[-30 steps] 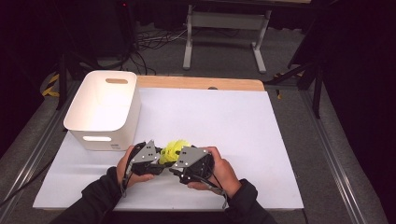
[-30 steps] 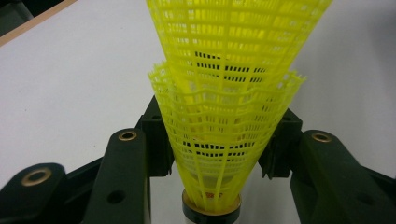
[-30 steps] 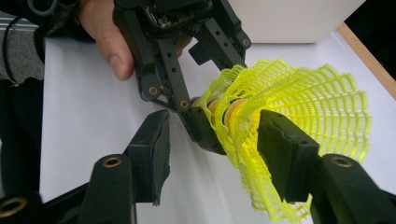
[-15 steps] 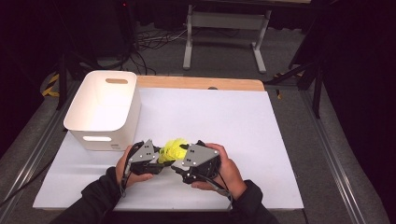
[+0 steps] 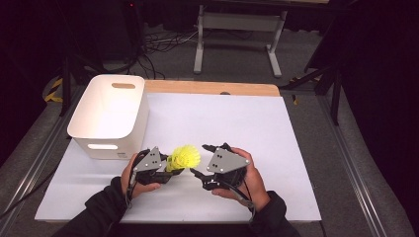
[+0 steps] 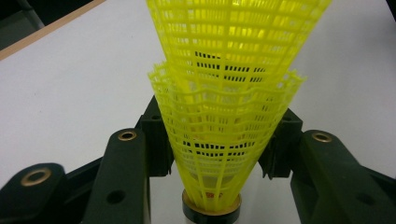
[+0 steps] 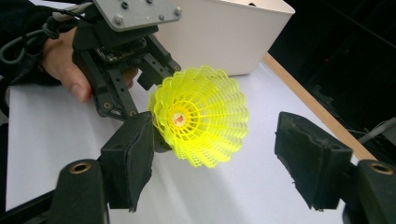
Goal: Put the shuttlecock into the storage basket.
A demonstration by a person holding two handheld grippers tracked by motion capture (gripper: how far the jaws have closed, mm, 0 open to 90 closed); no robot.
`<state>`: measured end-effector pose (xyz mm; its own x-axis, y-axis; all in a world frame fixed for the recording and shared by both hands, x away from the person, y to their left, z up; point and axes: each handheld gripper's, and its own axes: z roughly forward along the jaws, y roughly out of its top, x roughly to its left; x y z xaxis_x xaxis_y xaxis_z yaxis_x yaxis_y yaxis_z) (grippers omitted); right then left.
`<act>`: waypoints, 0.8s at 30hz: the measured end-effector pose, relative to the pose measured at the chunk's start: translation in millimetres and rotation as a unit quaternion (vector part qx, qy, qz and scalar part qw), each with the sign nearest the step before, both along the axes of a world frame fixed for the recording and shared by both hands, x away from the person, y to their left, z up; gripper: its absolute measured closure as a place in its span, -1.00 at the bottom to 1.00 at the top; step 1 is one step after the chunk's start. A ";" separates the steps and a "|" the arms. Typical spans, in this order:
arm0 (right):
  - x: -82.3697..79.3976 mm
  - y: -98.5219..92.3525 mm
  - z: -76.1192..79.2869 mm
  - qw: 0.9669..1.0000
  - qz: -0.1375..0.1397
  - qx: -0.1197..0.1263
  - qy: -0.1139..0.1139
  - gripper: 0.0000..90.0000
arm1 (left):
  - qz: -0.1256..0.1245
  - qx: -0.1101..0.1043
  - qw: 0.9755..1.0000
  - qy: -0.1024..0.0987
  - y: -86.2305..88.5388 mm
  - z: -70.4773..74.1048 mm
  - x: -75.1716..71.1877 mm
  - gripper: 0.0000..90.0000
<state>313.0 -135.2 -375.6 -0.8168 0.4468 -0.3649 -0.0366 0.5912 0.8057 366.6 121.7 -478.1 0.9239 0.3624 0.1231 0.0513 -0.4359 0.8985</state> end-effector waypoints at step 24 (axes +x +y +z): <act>8.4 -26.9 -20.0 0.998 -0.063 -0.008 0.005 -0.49 | 0.010 -0.014 1.000 -0.001 8.3 2.9 -2.2 0.20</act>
<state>321.4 -162.1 -395.6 -0.7575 0.5406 -0.3659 0.0467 0.6039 0.7957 364.4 130.1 -475.2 0.9159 0.3849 0.1140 0.0591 -0.4102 0.9101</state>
